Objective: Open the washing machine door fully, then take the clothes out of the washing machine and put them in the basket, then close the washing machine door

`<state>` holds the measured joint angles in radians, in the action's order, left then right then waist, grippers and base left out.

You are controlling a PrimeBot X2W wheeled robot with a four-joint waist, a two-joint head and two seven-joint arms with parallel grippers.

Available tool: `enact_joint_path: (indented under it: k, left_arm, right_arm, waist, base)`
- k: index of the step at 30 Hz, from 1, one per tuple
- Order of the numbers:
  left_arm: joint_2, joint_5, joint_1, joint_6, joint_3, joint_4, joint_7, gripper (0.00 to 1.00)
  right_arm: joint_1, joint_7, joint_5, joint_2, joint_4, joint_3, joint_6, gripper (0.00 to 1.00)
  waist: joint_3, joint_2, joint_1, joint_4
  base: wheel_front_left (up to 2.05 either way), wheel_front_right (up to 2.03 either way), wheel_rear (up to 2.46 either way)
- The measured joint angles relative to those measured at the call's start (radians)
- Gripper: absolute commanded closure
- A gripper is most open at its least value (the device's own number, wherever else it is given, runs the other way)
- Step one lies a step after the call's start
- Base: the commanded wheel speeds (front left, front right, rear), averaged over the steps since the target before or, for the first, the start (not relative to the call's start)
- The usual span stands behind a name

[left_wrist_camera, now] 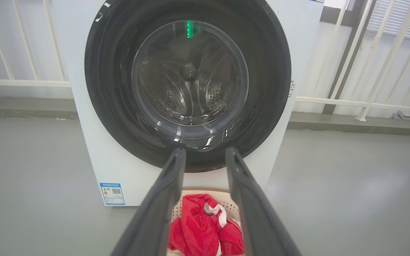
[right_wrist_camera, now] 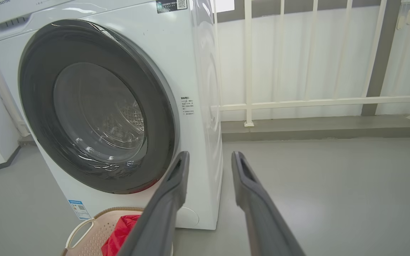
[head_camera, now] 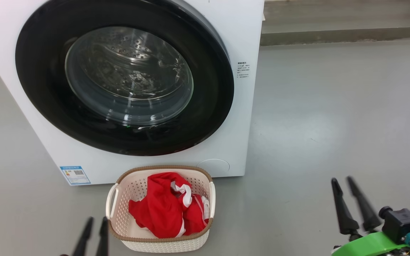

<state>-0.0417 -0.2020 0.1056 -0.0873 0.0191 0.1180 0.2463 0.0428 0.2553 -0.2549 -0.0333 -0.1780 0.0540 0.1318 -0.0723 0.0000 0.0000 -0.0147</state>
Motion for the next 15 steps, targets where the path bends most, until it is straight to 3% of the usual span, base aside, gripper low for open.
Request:
enact_joint_path:
  k: [6, 15]
  left_arm:
    - [0.005, -0.004, 0.002, 0.0, -0.009, 0.079, -0.01, 1.0]
    - [0.007, -0.112, 0.002, 0.0, -0.007, 0.086, -0.036, 1.0]
  right_arm:
    - [0.002, -0.001, -0.001, 0.016, -0.083, -0.003, 0.0, 1.0]
    - [0.017, -0.03, -0.105, 0.016, -0.088, -0.001, 0.0, 1.0]
  waist:
    - [0.0, 0.0, 0.0, 0.0]
    - [0.006, 0.0, 0.0002, 0.001]
  base:
    - [0.0, 0.0, 0.0]
    - [0.0, 0.0, 0.0]
